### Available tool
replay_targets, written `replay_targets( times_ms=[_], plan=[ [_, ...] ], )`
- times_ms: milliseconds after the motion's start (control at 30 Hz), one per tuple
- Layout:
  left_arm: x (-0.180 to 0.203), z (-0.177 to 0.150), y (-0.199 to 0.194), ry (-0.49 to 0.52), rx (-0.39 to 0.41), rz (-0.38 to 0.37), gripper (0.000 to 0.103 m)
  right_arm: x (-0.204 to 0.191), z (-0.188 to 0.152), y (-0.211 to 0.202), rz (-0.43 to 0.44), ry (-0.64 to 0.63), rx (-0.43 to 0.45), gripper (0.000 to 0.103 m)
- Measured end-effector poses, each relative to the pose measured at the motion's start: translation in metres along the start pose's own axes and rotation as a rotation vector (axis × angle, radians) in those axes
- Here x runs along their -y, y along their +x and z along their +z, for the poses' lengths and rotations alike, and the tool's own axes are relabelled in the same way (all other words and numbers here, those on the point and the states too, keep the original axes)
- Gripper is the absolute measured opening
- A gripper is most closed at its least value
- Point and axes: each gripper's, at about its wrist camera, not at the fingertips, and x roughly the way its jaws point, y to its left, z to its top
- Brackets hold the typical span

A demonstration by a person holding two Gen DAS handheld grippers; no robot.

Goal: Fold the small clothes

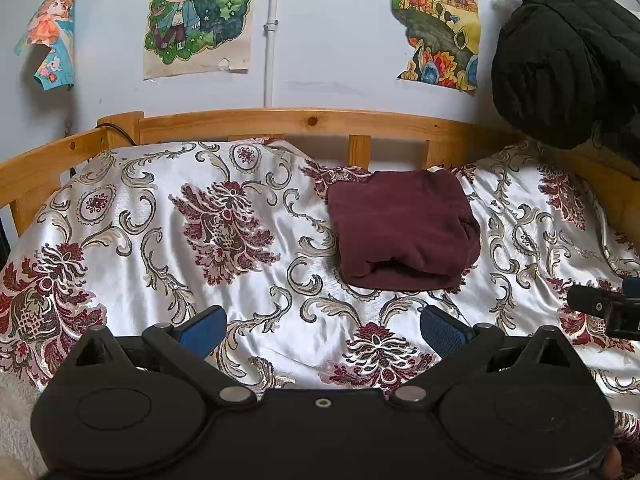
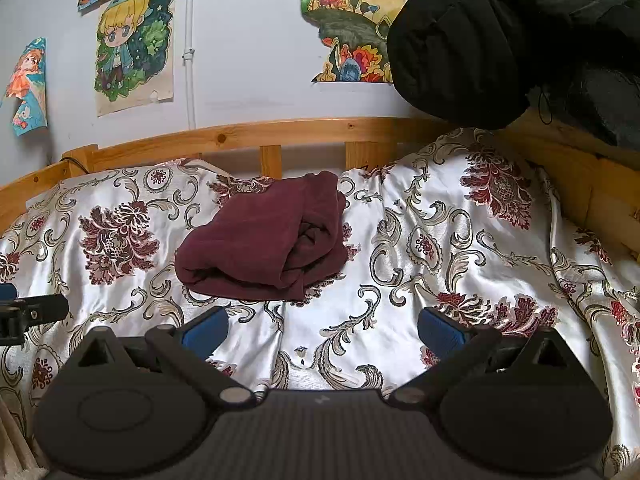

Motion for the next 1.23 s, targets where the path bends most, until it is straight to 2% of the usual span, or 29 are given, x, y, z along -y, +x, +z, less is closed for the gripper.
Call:
replay_targets(
  times_ms=[100, 233, 400, 467, 633, 1233],
  plan=[
    [-0.003, 0.000, 0.000, -0.009, 0.013, 0.024, 0.102, 0.001, -0.002, 0.000, 0.000, 0.000, -0.001, 0.103],
    [-0.006, 0.001, 0.002, -0.042, 0.003, 0.123, 0.102, 0.001, -0.001, 0.000, 0.001, -0.001, -0.002, 0.103],
    [-0.006, 0.003, -0.008, -0.046, 0.058, 0.179, 0.102, 0.001, -0.001, 0.000, 0.001, 0.000, -0.002, 0.103],
    [-0.002, 0.004, -0.011, -0.021, 0.067, 0.180, 0.102, 0.001, 0.000, 0.001, 0.001, -0.001, -0.003, 0.103],
    [0.001, 0.005, -0.005, 0.018, -0.015, 0.155, 0.102, 0.002, -0.003, 0.001, 0.000, 0.002, -0.006, 0.103],
    [0.000, 0.004, -0.003, 0.016, -0.036, 0.170, 0.102, 0.003, -0.001, 0.002, 0.002, 0.001, -0.009, 0.103]
  ],
)
